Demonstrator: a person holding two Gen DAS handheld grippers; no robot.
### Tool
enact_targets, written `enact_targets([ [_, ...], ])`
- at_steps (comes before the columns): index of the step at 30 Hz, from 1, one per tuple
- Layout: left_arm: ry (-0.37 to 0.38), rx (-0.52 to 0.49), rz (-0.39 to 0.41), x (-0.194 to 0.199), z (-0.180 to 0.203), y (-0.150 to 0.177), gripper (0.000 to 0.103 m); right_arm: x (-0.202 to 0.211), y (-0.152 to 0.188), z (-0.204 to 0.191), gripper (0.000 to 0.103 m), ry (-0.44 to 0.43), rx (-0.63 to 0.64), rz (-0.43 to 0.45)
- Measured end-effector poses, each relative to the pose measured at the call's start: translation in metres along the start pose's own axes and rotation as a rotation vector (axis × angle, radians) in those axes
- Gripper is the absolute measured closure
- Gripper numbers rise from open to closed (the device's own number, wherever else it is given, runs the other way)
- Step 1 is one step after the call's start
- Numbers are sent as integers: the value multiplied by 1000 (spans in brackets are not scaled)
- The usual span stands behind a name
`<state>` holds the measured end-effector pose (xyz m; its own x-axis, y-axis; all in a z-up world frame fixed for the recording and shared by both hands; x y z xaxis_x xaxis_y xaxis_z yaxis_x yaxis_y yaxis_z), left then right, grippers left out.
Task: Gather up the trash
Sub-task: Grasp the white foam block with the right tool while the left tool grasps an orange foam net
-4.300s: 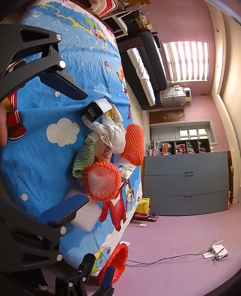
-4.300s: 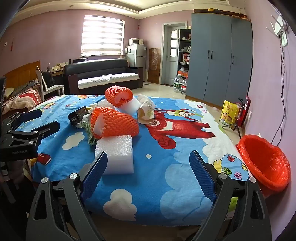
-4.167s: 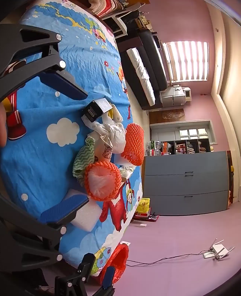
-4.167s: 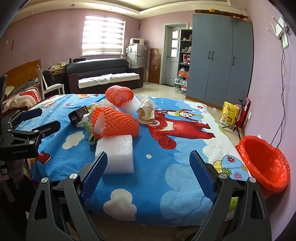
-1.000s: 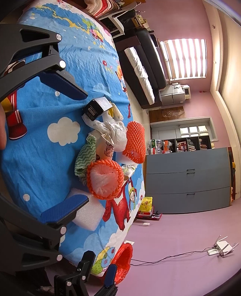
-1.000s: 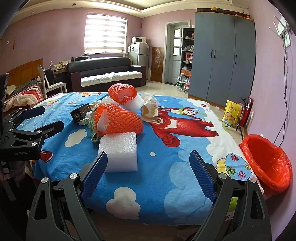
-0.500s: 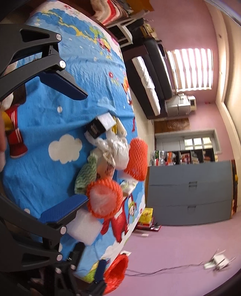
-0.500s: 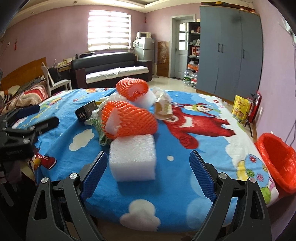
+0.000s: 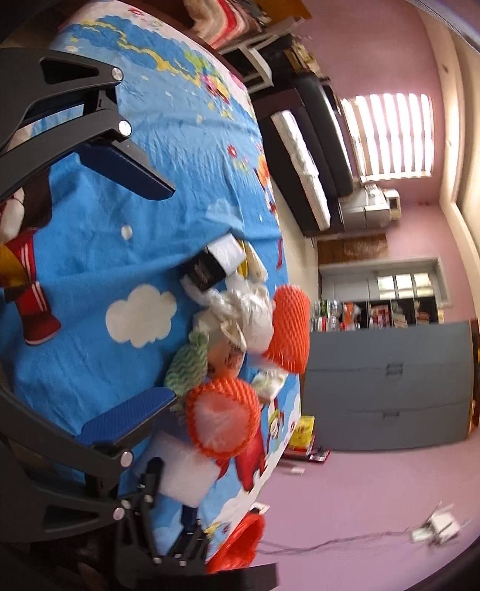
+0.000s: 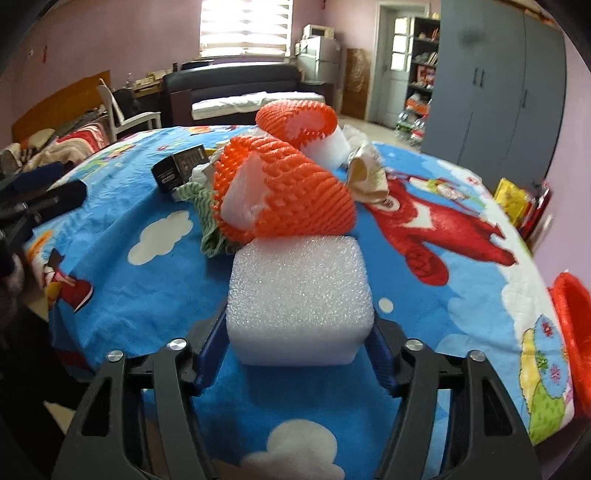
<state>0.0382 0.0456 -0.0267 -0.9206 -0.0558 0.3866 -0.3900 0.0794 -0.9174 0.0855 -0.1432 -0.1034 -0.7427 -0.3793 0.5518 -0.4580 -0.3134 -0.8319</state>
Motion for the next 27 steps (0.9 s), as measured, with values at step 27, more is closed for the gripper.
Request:
enact_targets([
  [27,217,-175,-159,-86,137,-27,27,81,-30,140,41,104,-160,201],
])
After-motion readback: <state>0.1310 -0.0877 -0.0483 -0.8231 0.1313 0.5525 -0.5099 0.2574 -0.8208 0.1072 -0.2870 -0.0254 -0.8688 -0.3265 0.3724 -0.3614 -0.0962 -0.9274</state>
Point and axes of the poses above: each gripper's, at about its wrist camera, not at the fingertips, and x roughly against the way its jaws point, z to its right, y to its underside, the point moved 3 cm from there along -x, roughly the way its jaws point, and after that the axes turned 8 degrees about z, right-handed, at the moved point
